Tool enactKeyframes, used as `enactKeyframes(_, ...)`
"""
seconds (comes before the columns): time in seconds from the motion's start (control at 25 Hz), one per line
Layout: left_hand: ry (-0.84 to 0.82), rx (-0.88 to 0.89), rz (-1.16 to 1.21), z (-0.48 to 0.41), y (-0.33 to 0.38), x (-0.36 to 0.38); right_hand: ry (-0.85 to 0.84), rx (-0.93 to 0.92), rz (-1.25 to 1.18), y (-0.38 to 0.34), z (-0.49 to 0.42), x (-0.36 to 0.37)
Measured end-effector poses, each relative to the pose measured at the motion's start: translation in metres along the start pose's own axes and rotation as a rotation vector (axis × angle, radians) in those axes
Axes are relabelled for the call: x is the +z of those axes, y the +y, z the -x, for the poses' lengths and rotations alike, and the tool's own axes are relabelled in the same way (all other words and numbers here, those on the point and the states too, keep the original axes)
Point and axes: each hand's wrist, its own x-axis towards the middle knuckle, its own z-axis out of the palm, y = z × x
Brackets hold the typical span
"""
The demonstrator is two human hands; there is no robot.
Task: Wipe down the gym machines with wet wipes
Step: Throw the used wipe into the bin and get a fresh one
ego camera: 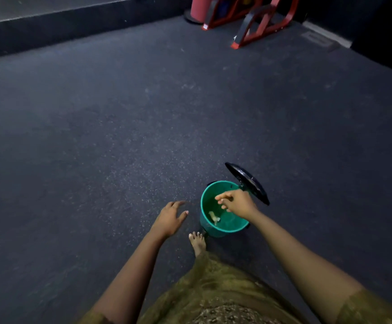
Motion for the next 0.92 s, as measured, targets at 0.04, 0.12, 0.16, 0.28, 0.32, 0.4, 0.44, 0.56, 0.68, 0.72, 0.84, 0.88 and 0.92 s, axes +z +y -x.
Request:
enactKeyframes(0.04, 0.006, -0.019, 0.013, 0.004, -0.003, -0.001, -0.030, 0.002, -0.026, -0.004, 0.002, 0.005)
enactKeyframes(0.12, 0.027, -0.072, 0.042, 0.010, -0.012, -0.006, -0.095, -0.002, -0.044, -0.014, -0.005, 0.016)
enactKeyframes(0.16, 0.047, -0.106, 0.060, 0.013, -0.018, -0.010, -0.133, -0.012, -0.038, -0.020, -0.012, 0.023)
enactKeyframes(0.28, 0.109, -0.198, 0.083, 0.022, -0.038, -0.023, -0.247, -0.081, 0.021, -0.050, -0.038, 0.041)
enactKeyframes(0.32, 0.129, -0.234, 0.091, 0.025, -0.044, -0.029, -0.279, -0.121, 0.057, -0.062, -0.048, 0.047)
enactKeyframes(0.4, 0.163, -0.302, 0.112, 0.027, -0.056, -0.040, -0.324, -0.189, 0.107, -0.086, -0.067, 0.059)
enactKeyframes(0.44, 0.182, -0.333, 0.121, 0.027, -0.062, -0.046, -0.343, -0.216, 0.123, -0.097, -0.075, 0.066)
enactKeyframes(0.56, 0.286, -0.427, 0.180, 0.035, -0.080, -0.063, -0.416, -0.324, 0.235, -0.131, -0.092, 0.092)
enactKeyframes(0.68, 0.428, -0.571, 0.242, 0.069, -0.107, -0.073, -0.526, -0.502, 0.414, -0.170, -0.095, 0.137)
enactKeyframes(0.72, 0.480, -0.635, 0.264, 0.087, -0.117, -0.075, -0.579, -0.566, 0.465, -0.187, -0.093, 0.155)
enactKeyframes(0.84, 0.621, -0.843, 0.348, 0.154, -0.149, -0.070, -0.728, -0.782, 0.616, -0.242, -0.065, 0.218)
enactKeyframes(0.88, 0.657, -0.904, 0.381, 0.176, -0.158, -0.065, -0.763, -0.851, 0.662, -0.258, -0.052, 0.239)
enactKeyframes(0.92, 0.691, -0.960, 0.416, 0.197, -0.167, -0.060, -0.791, -0.918, 0.700, -0.271, -0.037, 0.260)
